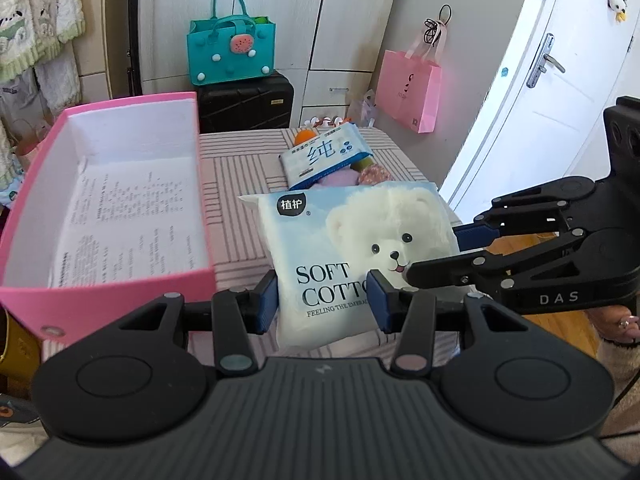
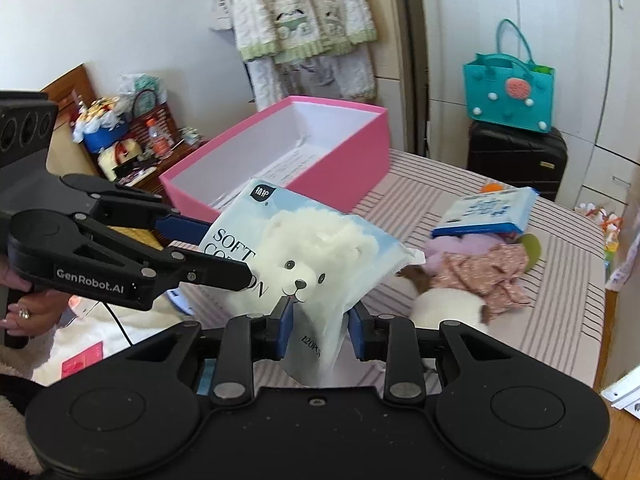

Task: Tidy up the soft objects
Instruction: 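Lift the tissue pack with the left tool and carry it over the pink box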

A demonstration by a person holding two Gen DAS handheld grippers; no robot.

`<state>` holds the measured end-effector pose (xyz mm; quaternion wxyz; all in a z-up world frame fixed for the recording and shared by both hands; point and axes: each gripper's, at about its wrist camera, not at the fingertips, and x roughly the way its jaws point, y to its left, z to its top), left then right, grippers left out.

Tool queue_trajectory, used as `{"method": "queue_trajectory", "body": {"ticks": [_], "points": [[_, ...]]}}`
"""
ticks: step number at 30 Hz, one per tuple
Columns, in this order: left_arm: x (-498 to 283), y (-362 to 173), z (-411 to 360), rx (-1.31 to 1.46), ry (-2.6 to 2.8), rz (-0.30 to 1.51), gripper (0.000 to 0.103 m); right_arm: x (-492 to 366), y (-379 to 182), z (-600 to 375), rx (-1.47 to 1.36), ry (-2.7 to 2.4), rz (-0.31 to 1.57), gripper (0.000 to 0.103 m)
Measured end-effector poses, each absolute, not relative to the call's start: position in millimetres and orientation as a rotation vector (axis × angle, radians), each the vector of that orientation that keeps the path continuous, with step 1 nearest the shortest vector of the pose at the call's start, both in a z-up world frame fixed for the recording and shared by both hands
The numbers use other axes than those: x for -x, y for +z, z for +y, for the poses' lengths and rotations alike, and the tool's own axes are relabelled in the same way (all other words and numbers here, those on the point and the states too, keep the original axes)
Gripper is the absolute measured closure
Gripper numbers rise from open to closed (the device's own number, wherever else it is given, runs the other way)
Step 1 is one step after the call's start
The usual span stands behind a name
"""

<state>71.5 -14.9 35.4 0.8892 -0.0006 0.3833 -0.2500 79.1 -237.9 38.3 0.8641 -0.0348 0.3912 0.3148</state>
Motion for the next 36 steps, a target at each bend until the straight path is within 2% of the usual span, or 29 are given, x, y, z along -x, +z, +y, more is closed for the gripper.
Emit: {"method": "queue_trajectory", "body": {"ticks": [16,21,23,26,31,34,36], "points": [[-87,64,47,0.033,-0.44,0.689,0.058,-105,75,-176,0.171,0.747,0.721,0.065],[-124,66,70,0.061,-0.395,0.666,0.058,-141,79,-145,0.202,0.749,0.687,0.065],[-145,67,79,0.052,-0.378,0.664,0.057,-159,81,-126,0.216,0.747,0.685,0.059],[-181,68,96,0.075,-0.332,0.658,0.057,-191,81,-99,0.266,0.744,0.664,0.058],[-243,50,115,0.124,-0.304,0.756,0.057,-262,69,-82,0.212,0.756,0.758,0.058],[-276,35,121,0.12,-0.275,0.825,0.057,-289,53,-73,0.253,0.738,0.791,0.08],[-294,25,120,0.101,-0.267,0.86,0.057,-301,43,-69,0.242,0.737,0.823,0.081]]}}
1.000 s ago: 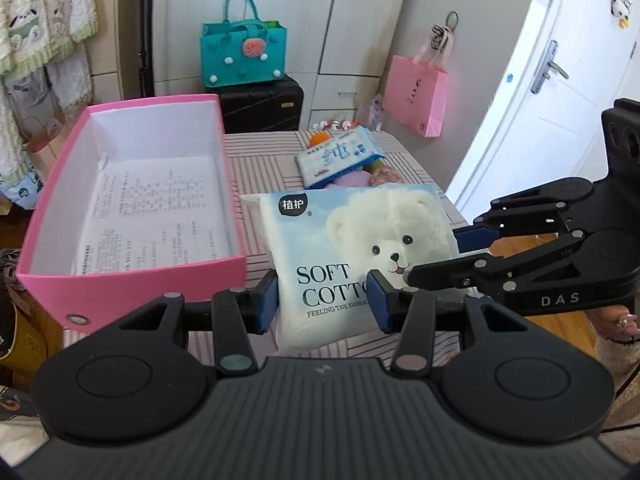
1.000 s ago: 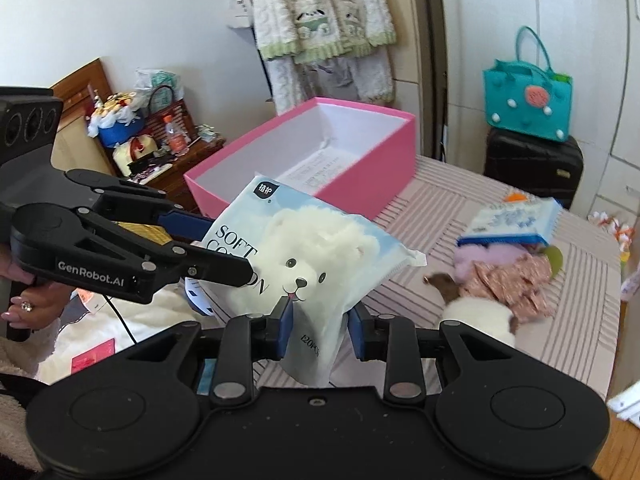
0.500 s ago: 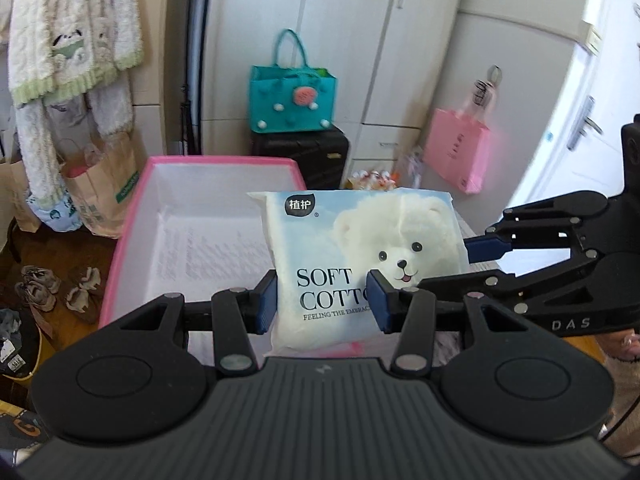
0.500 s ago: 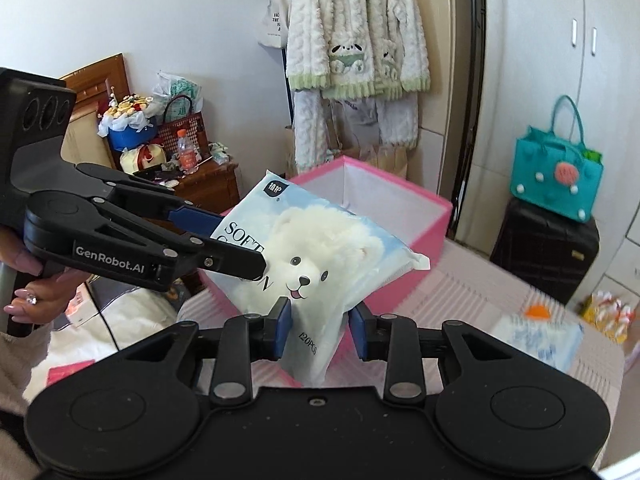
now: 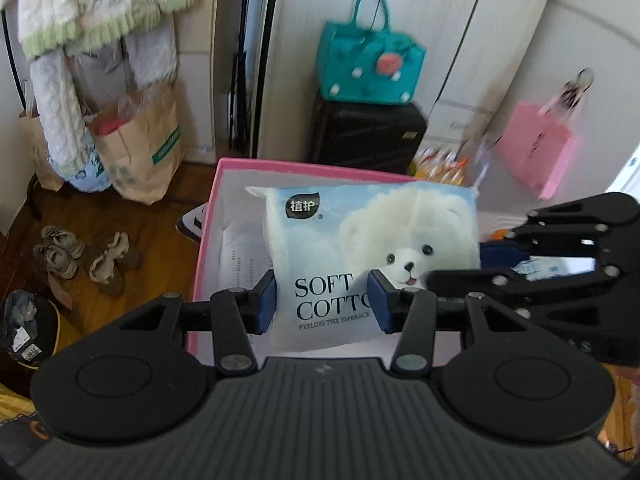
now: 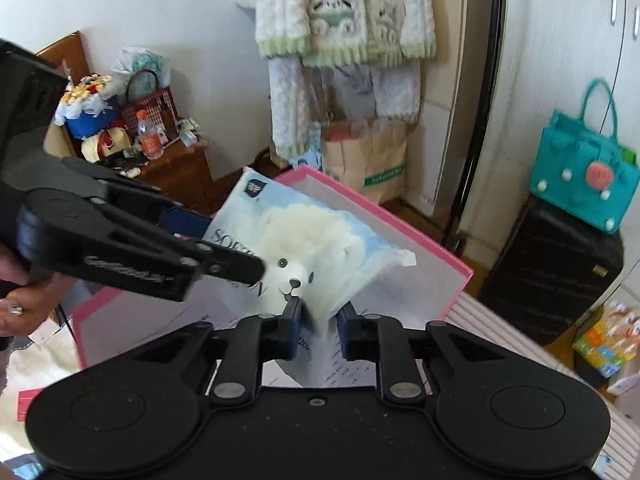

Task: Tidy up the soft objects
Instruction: 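Lift the tissue pack with the left tool and carry it over the pink box, then lower the tissue pack into the box and open the left tool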

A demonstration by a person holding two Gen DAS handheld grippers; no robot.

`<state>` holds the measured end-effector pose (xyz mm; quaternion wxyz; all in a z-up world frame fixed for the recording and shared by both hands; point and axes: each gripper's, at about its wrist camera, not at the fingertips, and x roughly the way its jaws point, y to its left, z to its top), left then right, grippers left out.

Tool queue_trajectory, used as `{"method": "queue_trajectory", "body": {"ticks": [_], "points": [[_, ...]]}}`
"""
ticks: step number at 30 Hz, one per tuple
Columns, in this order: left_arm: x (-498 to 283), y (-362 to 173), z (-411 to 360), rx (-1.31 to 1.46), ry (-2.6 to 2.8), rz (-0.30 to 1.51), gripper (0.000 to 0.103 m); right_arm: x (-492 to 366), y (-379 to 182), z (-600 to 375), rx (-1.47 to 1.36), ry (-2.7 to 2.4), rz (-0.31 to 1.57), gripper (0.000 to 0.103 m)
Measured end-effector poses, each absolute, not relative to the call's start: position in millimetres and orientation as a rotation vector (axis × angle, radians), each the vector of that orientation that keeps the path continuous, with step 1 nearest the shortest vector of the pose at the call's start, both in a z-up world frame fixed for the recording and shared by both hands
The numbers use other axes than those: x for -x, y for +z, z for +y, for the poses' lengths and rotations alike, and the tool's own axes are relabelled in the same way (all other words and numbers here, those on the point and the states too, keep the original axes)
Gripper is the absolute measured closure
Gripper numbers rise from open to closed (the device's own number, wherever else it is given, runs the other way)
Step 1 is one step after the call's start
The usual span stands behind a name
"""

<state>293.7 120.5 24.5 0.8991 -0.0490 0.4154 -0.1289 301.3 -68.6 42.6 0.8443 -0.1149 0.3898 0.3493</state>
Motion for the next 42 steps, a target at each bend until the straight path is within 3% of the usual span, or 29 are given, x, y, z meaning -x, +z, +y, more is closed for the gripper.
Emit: {"method": "queue_trajectory", "body": {"ticks": [13,26,42], "points": [[-333,-11,101,-0.01,-0.238,1.003,0.057,-340,1,-57,0.287,0.683,0.995,0.082],[-358,-22,94,-0.04,-0.2,1.031,0.056,-347,-6,-33,0.518,0.625,0.938,0.078],[-336,-4,93,-0.057,-0.193,1.003,0.053,-327,28,-69,0.345,0.692,0.913,0.077]]}}
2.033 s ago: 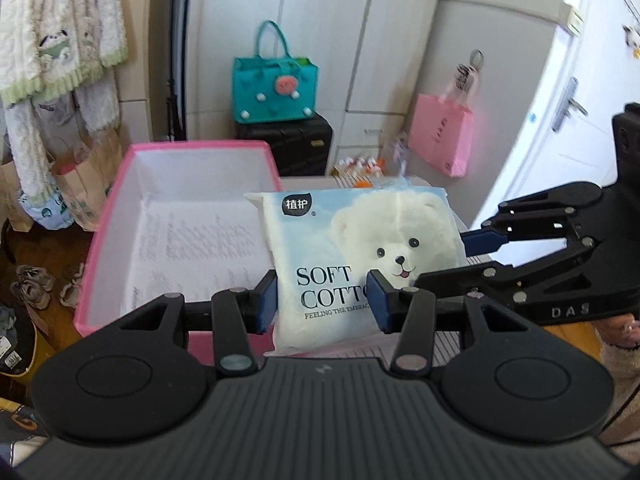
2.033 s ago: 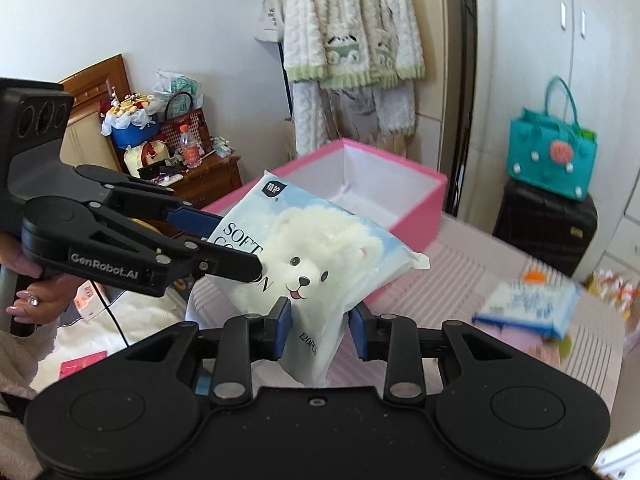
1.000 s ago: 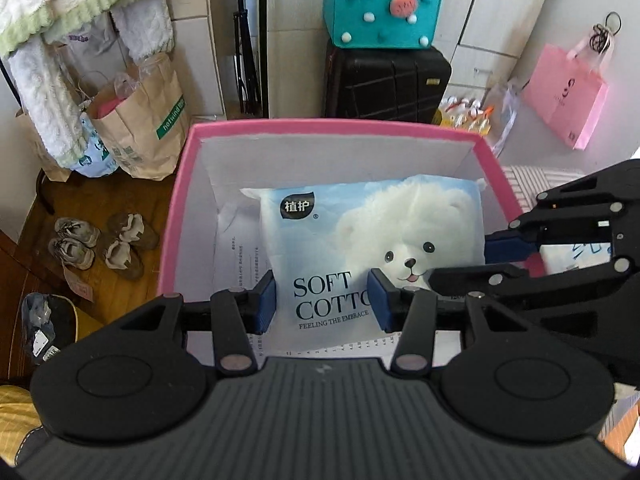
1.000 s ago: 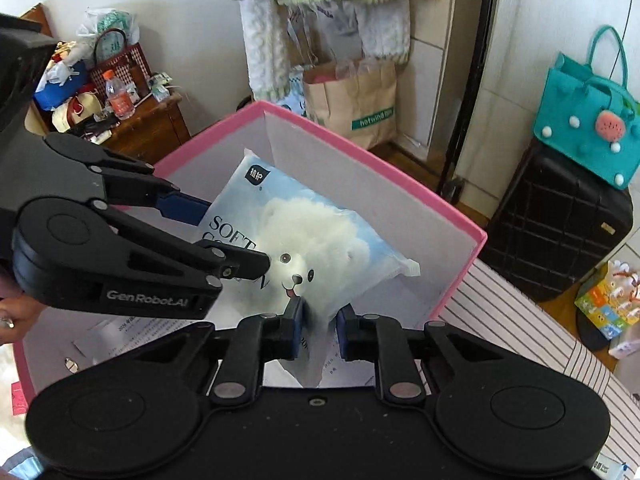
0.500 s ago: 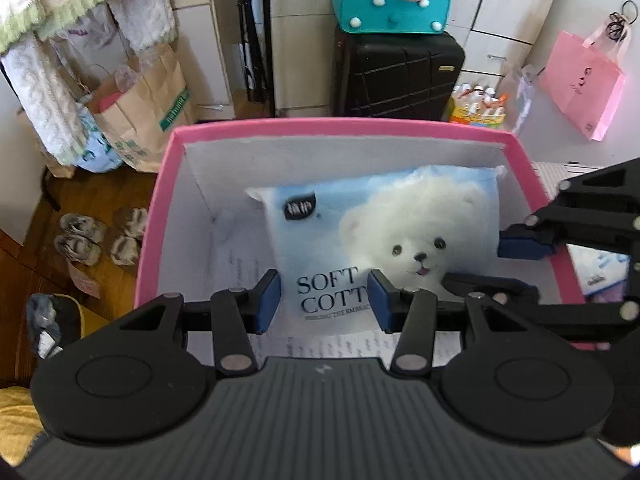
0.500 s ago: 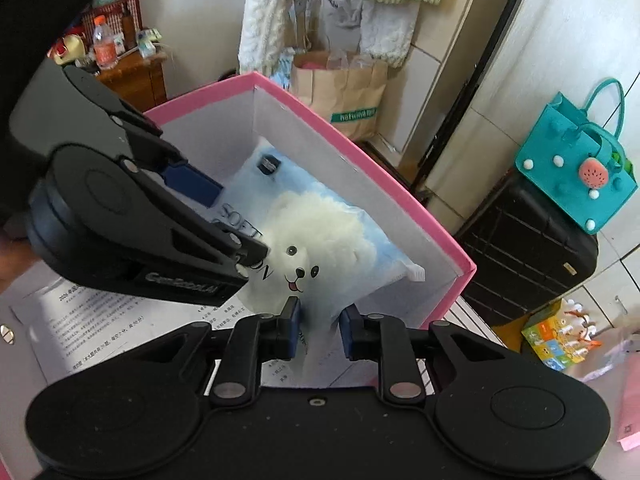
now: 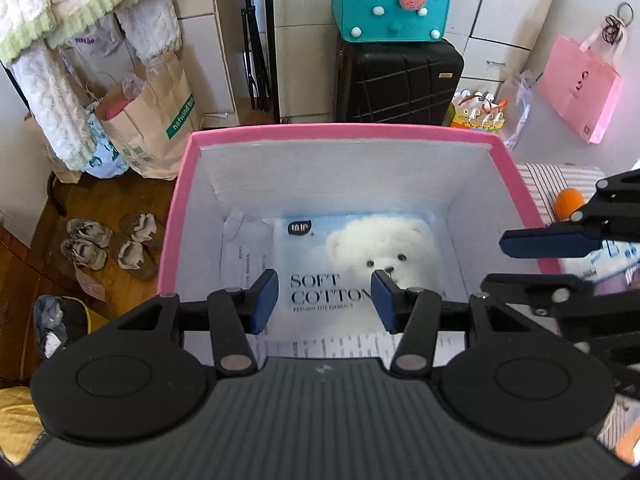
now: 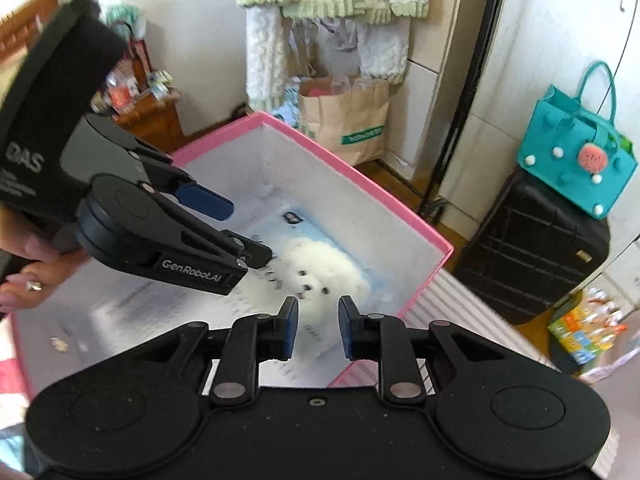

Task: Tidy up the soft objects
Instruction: 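Lower the tissue pack into the box and open the left tool, then move the left tool back toward the white-and-brown plush cat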

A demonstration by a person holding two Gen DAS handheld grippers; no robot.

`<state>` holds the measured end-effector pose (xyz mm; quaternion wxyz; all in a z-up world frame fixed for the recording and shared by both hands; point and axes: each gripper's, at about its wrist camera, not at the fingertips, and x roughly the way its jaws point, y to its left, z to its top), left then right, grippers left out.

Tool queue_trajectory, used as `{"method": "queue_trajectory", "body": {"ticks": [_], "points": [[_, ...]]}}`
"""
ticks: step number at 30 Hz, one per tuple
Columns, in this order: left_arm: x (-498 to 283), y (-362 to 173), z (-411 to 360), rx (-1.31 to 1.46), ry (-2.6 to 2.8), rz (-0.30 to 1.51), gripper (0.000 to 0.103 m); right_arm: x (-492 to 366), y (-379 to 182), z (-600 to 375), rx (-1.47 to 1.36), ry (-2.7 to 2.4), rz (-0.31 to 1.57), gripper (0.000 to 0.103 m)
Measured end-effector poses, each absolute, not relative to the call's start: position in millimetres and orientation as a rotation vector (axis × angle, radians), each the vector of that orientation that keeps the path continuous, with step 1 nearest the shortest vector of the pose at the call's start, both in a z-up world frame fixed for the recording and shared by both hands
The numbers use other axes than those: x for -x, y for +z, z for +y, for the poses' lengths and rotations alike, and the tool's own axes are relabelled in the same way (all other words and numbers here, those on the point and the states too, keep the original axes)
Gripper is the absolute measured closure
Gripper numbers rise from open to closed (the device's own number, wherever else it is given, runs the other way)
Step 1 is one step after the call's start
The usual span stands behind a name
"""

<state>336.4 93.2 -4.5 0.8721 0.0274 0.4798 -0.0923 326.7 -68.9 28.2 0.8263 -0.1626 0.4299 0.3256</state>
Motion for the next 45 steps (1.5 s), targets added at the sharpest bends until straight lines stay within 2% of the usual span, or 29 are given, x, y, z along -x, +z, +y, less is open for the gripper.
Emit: {"method": "queue_trajectory", "body": {"ticks": [2,5,8,16,19,26,36,41,45], "points": [[-326,2,92,-0.071,-0.201,0.999,0.05,-318,35,-76,0.314,0.704,0.914,0.076],[-312,14,88,-0.072,-0.202,0.984,0.036,-302,44,-84,0.299,0.709,0.898,0.068],[-293,29,81,-0.118,-0.19,0.943,0.032,-289,54,-93,0.278,0.716,0.874,0.064],[-242,63,78,-0.126,-0.192,0.871,0.023,-247,82,-114,0.257,0.733,0.809,0.063],[-223,71,78,-0.133,-0.193,0.859,0.021,-231,91,-121,0.259,0.728,0.777,0.059],[-176,90,75,-0.121,-0.241,0.846,0.009,-198,105,-131,0.272,0.758,0.754,0.057],[-117,102,55,-0.204,-0.283,0.783,0.003,-154,118,-150,0.281,0.765,0.716,0.053],[-94,99,45,-0.232,-0.313,0.761,0.002,-131,120,-165,0.286,0.756,0.693,0.045],[-80,92,35,-0.258,-0.345,0.756,0.002,-114,115,-176,0.314,0.741,0.695,0.044]]}}
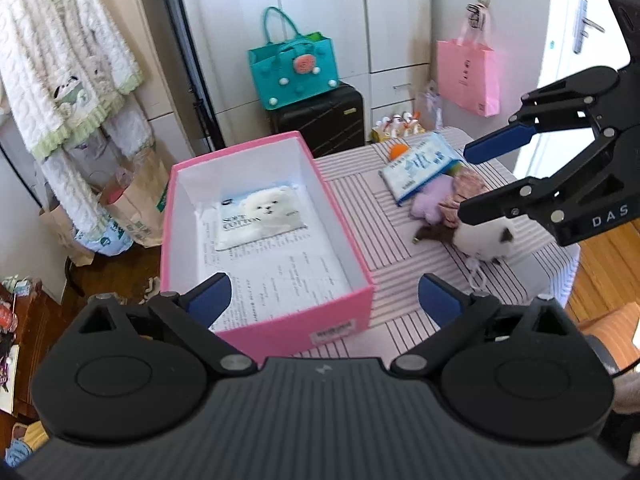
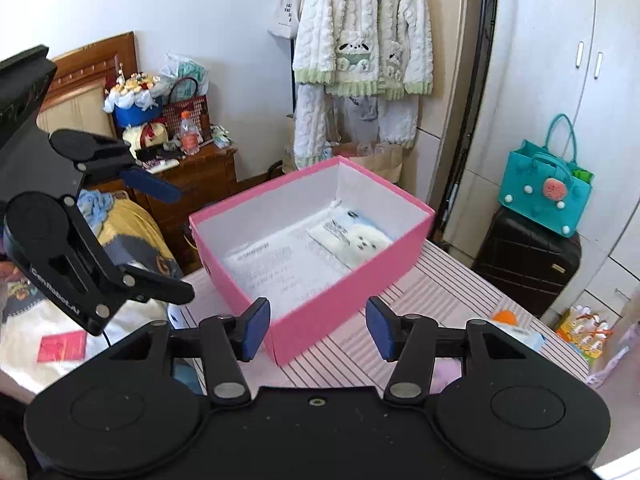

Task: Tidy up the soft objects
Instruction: 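Move the left tool back toward the white-and-brown plush cat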

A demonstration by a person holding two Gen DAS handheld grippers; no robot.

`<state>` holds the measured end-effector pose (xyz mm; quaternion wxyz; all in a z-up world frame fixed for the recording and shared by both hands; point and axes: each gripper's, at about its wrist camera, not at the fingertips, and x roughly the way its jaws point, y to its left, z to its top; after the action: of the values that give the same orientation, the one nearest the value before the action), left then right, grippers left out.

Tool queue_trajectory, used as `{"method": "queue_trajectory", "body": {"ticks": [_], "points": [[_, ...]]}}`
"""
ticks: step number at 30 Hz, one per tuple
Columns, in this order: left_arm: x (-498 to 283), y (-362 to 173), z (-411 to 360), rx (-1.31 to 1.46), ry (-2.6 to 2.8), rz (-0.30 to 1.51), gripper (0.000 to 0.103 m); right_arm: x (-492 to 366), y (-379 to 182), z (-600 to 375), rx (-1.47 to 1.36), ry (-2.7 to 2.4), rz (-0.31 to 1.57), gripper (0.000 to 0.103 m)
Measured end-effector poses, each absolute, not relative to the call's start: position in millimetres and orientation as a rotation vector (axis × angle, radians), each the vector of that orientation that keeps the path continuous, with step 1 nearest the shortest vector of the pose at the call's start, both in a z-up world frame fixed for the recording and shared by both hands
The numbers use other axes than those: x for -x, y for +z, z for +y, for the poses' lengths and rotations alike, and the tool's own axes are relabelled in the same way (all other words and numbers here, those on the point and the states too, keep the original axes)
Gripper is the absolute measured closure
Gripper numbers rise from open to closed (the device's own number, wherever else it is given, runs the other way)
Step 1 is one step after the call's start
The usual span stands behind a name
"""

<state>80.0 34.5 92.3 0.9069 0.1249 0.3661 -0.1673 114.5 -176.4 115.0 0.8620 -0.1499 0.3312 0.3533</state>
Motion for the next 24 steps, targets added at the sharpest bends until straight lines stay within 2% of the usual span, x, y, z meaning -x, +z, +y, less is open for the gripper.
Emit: {"method": "queue_trajectory", "body": {"ticks": [6,24], "points": [[-66,84,21,-0.277,-0.394,0.758,0.002,-97,105,-200,0.31,0.707,0.703,0.036],[-62,30,-10,-0.245,-0.57,0.754,0.002,-65,41,-275,0.183,0.596,0.769,0.03]]}}
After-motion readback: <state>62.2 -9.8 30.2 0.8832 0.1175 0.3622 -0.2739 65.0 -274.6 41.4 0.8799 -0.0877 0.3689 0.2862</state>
